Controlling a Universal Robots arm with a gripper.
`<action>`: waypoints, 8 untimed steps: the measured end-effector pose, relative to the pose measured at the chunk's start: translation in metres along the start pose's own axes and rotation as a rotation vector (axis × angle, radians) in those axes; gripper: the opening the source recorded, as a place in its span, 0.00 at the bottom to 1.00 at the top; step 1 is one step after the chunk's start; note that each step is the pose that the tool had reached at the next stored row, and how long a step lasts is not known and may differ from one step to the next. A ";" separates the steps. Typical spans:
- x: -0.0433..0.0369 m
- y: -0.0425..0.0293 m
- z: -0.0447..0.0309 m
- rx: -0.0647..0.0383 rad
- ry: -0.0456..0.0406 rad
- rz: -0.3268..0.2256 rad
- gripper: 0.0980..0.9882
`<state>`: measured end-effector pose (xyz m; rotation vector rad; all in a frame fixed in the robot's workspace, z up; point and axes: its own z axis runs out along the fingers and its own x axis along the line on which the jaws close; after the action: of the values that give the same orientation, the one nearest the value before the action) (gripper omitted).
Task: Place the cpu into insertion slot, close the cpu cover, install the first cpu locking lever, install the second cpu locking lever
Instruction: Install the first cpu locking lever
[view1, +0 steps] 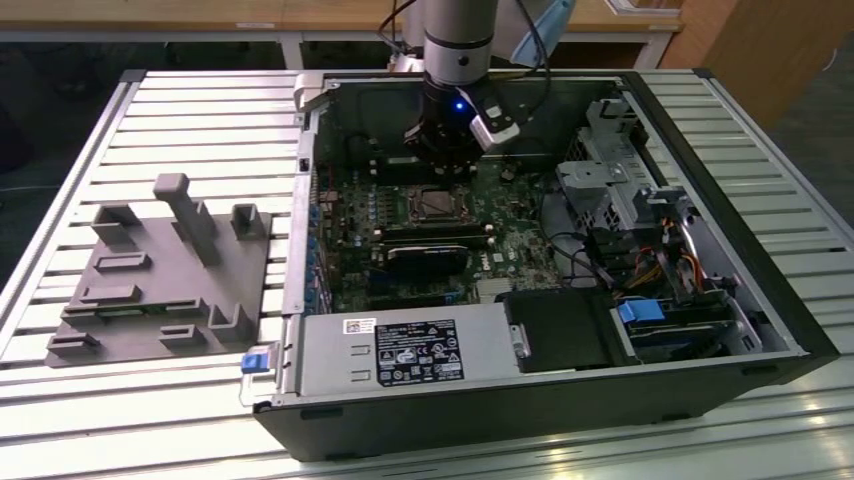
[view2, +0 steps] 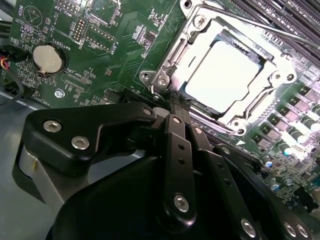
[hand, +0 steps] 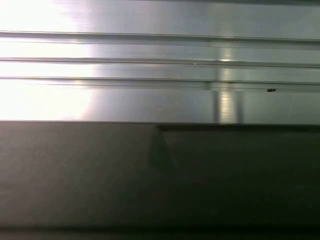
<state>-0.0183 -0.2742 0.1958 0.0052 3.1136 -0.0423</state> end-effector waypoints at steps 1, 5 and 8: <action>0.0000 0.0001 0.0003 0.000 0.0000 0.000 0.01; 0.0001 0.0001 0.0015 -0.001 0.0002 0.000 0.01; 0.0002 -0.0001 0.0015 -0.001 0.0007 0.000 0.01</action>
<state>-0.0185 -0.2744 0.1943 0.0052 3.1144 -0.0410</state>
